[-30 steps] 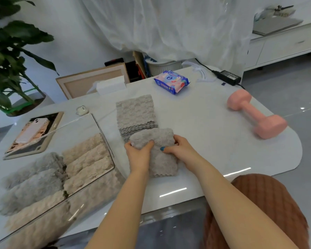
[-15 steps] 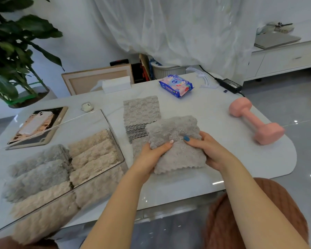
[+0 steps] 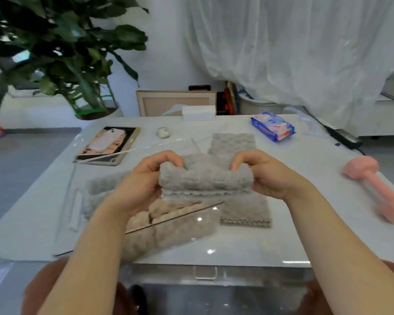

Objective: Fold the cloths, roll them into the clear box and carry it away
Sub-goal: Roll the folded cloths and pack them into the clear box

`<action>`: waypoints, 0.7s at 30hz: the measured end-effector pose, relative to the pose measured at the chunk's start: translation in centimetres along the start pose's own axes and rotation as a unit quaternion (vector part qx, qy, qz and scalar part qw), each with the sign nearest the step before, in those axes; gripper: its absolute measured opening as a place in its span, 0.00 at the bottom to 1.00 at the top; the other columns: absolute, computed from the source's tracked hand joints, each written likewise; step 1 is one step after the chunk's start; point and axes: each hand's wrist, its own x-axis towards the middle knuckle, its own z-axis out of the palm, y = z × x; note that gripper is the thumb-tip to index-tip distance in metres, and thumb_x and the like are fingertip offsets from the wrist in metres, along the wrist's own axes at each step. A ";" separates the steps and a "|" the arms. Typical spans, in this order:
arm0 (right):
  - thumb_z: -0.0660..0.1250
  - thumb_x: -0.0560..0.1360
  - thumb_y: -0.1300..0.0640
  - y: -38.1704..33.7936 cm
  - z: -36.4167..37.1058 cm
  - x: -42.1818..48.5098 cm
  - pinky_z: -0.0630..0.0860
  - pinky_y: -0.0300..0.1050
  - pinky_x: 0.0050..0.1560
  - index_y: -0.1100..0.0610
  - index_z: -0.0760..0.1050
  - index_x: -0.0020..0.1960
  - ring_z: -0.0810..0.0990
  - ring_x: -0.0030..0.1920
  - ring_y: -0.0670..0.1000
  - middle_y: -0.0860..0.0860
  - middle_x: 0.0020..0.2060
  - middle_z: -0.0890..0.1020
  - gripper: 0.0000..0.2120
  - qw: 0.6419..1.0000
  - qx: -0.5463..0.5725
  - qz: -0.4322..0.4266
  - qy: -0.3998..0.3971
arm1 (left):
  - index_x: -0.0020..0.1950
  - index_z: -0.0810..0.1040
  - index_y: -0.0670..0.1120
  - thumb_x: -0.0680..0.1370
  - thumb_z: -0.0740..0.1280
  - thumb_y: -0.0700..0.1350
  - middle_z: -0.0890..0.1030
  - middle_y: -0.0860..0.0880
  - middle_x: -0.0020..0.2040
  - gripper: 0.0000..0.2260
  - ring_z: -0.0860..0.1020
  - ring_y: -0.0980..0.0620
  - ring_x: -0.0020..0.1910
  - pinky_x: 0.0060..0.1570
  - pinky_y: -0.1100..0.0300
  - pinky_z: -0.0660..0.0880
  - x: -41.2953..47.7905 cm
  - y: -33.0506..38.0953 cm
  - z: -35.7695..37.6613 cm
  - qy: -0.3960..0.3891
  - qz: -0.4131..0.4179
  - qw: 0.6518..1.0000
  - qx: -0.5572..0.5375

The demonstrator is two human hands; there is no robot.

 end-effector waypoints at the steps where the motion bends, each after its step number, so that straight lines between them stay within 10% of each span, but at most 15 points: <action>1: 0.51 0.70 0.80 0.2 1.6 2.2 0.74 0.35 0.32 0.53 0.80 0.29 0.77 0.32 0.45 0.48 0.30 0.80 0.30 0.998 -0.057 0.022 -0.020 | 0.34 0.80 0.50 0.72 0.60 0.29 0.76 0.41 0.40 0.18 0.71 0.42 0.39 0.36 0.54 0.65 -1.0 0.2 -2.7 0.014 -0.006 0.999 0.041; 5: 0.51 0.68 0.76 1.3 7.8 9.8 0.71 0.36 0.30 0.56 0.79 0.32 0.72 0.35 0.50 0.57 0.40 0.76 0.24 0.961 -0.260 0.063 -0.066 | 0.36 0.83 0.47 0.71 0.55 0.22 0.83 0.50 0.47 0.25 0.80 0.51 0.50 0.50 0.51 0.78 -3.7 1.3 -11.2 0.004 -0.085 0.945 0.315; 9: 0.54 0.71 0.72 4.4 14.5 15.0 0.72 0.42 0.33 0.61 0.79 0.41 0.68 0.33 0.53 0.55 0.35 0.69 0.16 0.876 -0.404 0.184 -0.186 | 0.37 0.83 0.54 0.66 0.59 0.31 0.80 0.48 0.45 0.21 0.76 0.50 0.44 0.47 0.58 0.75 -4.1 -0.2 -14.9 -0.122 -0.296 0.791 0.522; 13: 0.63 0.75 0.65 8.6 16.1 16.3 0.73 0.43 0.31 0.65 0.78 0.50 0.73 0.30 0.52 0.55 0.35 0.74 0.07 0.831 -0.475 0.211 -0.197 | 0.53 0.78 0.44 0.75 0.63 0.40 0.79 0.45 0.55 0.09 0.77 0.46 0.53 0.52 0.55 0.72 -2.6 -4.0 -12.2 -0.123 -0.336 0.649 0.672; 21: 0.70 0.72 0.62 9.7 15.1 16.4 0.65 0.42 0.32 0.55 0.69 0.47 0.67 0.35 0.47 0.48 0.38 0.69 0.11 0.811 -0.541 0.113 -0.189 | 0.50 0.73 0.49 0.73 0.68 0.54 0.77 0.50 0.53 0.12 0.75 0.48 0.56 0.61 0.52 0.64 -1.7 -6.5 -12.7 -0.075 -0.309 0.584 0.747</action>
